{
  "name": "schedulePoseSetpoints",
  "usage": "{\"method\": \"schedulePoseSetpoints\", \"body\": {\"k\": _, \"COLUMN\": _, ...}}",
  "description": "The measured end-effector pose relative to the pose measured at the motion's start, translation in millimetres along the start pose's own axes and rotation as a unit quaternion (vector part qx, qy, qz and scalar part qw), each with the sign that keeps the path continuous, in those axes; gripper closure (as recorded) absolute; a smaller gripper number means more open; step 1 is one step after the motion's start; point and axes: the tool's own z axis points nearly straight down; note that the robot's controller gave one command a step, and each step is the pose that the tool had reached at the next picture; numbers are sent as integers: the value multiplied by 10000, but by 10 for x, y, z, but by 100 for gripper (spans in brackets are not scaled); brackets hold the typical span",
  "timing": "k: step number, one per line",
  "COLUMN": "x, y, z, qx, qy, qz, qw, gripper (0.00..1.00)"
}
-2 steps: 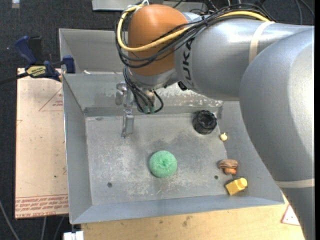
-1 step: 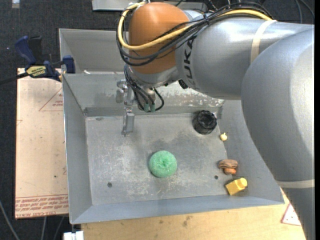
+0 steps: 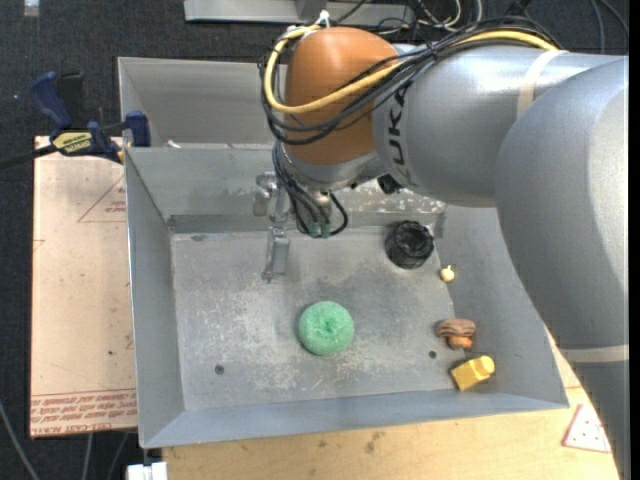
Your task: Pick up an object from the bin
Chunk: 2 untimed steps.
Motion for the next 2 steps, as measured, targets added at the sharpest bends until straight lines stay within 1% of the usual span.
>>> {"method": "schedulePoseSetpoints", "body": {"k": 1, "x": 384, "y": -234, "z": 118, "qx": 20, "qy": 19, "qz": 406, "qw": 9992, "gripper": 0}}
{"method": "schedulePoseSetpoints", "body": {"k": 2, "x": 533, "y": -369, "z": -74, "qx": 16, "qy": 30, "qz": -57, "qw": 10000, "gripper": 0}}
